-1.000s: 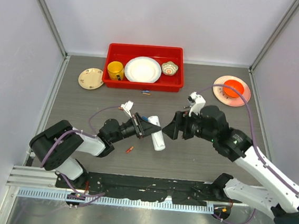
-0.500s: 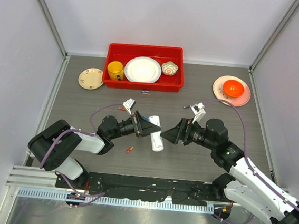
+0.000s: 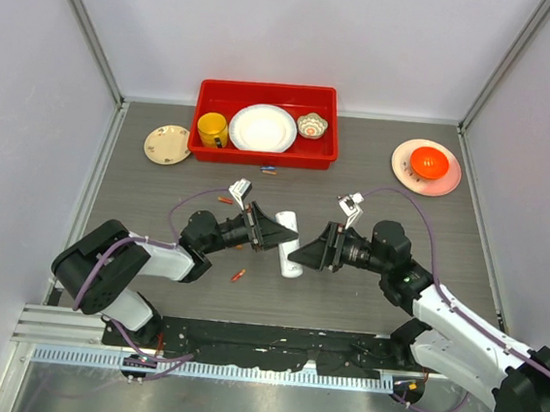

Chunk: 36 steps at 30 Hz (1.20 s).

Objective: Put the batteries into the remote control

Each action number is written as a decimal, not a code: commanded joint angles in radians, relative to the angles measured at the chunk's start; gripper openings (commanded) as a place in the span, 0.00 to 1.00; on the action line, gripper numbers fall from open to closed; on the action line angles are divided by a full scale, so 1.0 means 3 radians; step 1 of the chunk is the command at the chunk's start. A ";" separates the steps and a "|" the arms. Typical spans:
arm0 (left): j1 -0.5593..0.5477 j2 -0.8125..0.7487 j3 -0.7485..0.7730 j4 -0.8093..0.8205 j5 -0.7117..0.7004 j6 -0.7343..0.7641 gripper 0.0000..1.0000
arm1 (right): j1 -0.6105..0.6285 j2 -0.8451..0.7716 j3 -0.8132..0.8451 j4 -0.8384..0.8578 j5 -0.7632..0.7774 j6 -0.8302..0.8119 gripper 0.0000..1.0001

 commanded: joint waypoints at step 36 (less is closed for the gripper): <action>-0.0018 -0.0116 0.0112 0.0873 -0.0002 -0.0016 0.00 | -0.0010 0.0517 -0.0176 0.1183 -0.0177 0.0556 0.56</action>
